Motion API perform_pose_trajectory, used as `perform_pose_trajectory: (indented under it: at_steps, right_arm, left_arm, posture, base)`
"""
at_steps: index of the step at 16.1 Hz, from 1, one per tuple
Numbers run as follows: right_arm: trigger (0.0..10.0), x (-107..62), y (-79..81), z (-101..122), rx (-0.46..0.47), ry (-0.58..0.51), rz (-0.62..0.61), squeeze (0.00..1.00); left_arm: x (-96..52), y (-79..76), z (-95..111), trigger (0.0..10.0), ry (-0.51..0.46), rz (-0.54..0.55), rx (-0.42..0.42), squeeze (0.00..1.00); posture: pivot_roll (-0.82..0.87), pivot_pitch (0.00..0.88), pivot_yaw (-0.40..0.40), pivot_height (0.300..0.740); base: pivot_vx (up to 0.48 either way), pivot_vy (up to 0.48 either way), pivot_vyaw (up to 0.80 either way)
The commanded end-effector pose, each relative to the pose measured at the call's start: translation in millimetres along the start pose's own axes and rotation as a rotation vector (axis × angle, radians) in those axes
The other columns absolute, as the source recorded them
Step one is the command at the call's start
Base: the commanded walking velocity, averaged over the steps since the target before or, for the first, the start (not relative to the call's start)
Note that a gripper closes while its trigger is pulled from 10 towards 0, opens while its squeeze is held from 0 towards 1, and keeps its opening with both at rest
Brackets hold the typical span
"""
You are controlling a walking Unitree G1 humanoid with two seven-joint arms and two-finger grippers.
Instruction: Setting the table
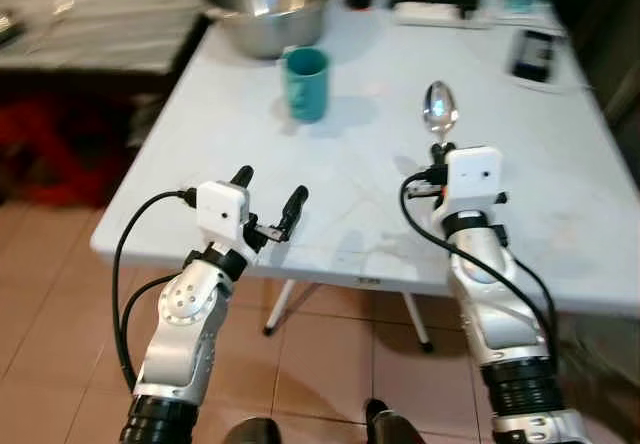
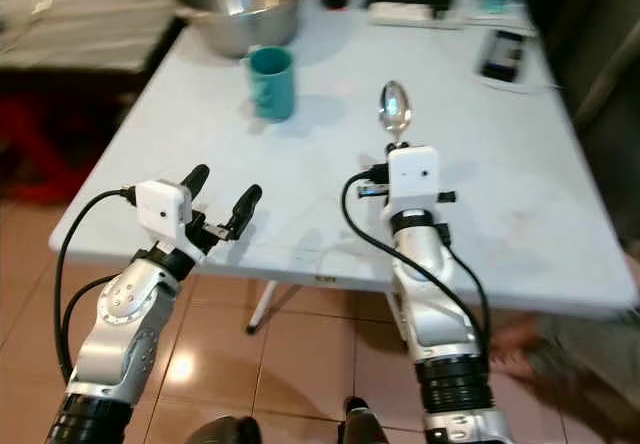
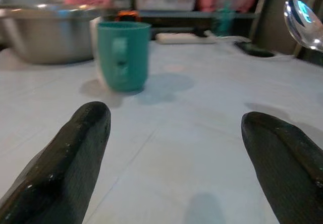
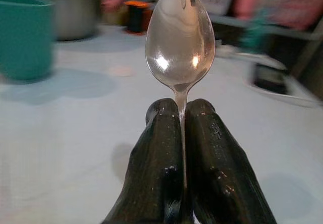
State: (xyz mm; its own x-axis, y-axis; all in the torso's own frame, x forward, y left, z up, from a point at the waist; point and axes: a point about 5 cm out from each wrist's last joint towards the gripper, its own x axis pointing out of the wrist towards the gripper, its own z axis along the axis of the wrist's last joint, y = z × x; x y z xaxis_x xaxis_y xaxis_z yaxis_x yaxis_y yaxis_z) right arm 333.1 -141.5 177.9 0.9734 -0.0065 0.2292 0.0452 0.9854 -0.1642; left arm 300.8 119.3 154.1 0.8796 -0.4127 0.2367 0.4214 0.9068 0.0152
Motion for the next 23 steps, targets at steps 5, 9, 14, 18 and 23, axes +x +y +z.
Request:
perform_pose_trajectory:
  at_steps: [5,9,14,18,23]
  right_arm:
    - [10.0,-3.2,7.1,4.3,0.017,-0.021,0.017,0.00]
    - [10.0,-2.9,8.5,5.7,0.023,-0.034,0.026,0.00]
    - [10.0,-1.1,8.6,11.2,0.005,-0.070,0.040,0.00]
    - [10.0,0.3,9.6,10.5,0.005,-0.068,0.038,0.00]
    - [10.0,-0.3,8.2,8.3,0.006,-0.064,0.037,0.00]
  left_arm:
    - [-1.9,5.1,-4.0,10.0,0.021,0.015,0.005,0.00]
    - [0.1,4.3,-3.1,10.0,0.015,0.015,0.006,0.00]
    - [3.0,2.9,-1.8,10.0,0.006,0.018,0.005,0.00]
    - [4.1,2.9,-2.3,10.0,0.004,0.020,0.007,0.00]
    - [6.0,-0.7,-3.8,10.0,0.004,0.024,0.001,0.00]
  posture:
    - [-0.12,0.182,0.058,0.740]
    - [-0.12,0.176,0.058,0.740]
    - [-0.11,0.169,0.057,0.740]
    - [-0.11,0.155,0.054,0.740]
    - [-0.11,0.157,0.052,0.740]
  base:
    - [0.000,0.419,-0.59]
    - [0.000,0.420,0.00]
    - [0.000,0.420,0.13]
    - [0.000,0.423,0.70]
    - [0.000,0.425,0.21]
